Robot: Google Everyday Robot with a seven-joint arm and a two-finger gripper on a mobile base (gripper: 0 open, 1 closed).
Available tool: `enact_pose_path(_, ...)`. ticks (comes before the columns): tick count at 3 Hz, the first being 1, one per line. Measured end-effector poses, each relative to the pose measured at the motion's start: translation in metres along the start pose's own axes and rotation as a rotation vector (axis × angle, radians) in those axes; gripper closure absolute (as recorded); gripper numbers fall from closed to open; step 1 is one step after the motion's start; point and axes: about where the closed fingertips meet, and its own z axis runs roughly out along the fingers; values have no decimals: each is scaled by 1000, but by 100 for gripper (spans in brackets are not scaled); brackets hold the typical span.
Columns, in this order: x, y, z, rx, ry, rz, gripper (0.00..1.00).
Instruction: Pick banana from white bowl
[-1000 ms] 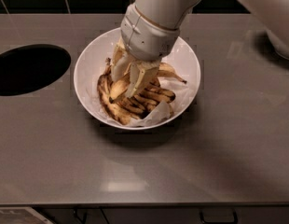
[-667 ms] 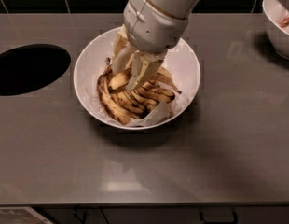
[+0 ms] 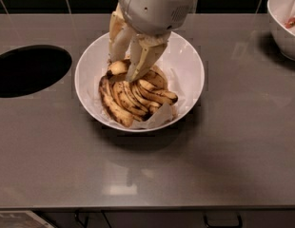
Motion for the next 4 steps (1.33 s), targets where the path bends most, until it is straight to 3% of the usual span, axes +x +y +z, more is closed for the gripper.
enact_pose_path(2,-15,-5,-33,35,72,-16,100)
enact_pose_path(3,-36,-7,-63,82,118,-39,100)
enact_pose_path(4,-51,-3,-81,122,125,-47,100)
